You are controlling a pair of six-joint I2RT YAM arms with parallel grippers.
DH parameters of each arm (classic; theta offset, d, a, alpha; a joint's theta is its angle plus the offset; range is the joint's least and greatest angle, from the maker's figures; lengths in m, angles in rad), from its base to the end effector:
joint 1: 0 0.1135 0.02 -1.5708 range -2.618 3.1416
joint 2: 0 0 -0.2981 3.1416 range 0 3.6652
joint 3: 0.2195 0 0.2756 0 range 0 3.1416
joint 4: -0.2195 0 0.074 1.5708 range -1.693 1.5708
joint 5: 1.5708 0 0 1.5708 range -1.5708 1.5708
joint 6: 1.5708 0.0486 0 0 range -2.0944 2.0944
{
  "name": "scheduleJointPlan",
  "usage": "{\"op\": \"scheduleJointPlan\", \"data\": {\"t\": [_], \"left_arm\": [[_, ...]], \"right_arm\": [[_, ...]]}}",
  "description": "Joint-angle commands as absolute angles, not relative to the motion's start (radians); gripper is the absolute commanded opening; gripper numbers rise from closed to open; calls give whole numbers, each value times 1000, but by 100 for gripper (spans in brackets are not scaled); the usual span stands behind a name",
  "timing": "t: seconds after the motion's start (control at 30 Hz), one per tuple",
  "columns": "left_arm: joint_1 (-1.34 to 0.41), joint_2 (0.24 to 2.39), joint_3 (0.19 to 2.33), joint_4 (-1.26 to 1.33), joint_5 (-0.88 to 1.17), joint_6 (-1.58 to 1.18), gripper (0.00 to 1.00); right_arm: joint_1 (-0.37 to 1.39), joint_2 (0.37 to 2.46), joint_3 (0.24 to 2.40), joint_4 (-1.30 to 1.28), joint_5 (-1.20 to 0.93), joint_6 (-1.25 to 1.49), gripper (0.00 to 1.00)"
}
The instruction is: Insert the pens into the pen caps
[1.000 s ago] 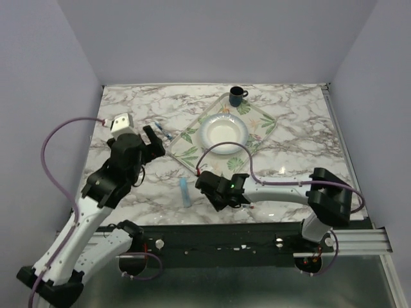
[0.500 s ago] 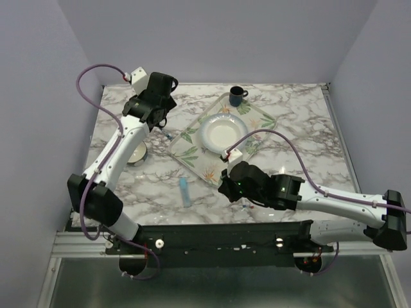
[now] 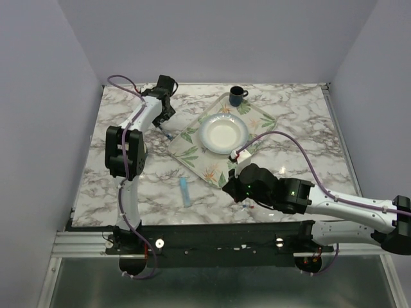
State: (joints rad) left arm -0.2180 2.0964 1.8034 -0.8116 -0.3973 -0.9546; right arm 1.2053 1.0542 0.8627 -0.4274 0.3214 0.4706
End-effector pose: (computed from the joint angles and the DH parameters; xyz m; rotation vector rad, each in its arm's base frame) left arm 0.4901 -0.0893 0.2450 -1.0271 2.3245 0.0922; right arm 0.1023 0.2243 0.3107 -0.6217 2.1299 0.6074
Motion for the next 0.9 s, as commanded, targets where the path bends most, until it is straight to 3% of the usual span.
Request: {"op": "scheduleJointPlan", "data": {"t": [0.0, 0.53, 0.73, 0.87], "left_arm": [[-225, 2177, 1914, -867, -350, -1006, 61], [-224, 2258, 1798, -864, -345, -1130, 54], [-224, 2286, 1787, -868, -382, -1160, 46], [-225, 2283, 1779, -887, -390, -1166, 30]], "right_arm": [[1210, 1077, 883, -411, 383, 457, 1], [1210, 1126, 908, -396, 368, 434, 1], [1209, 1115, 905, -400, 362, 442, 1], [1210, 1112, 907, -403, 362, 451, 1]]}}
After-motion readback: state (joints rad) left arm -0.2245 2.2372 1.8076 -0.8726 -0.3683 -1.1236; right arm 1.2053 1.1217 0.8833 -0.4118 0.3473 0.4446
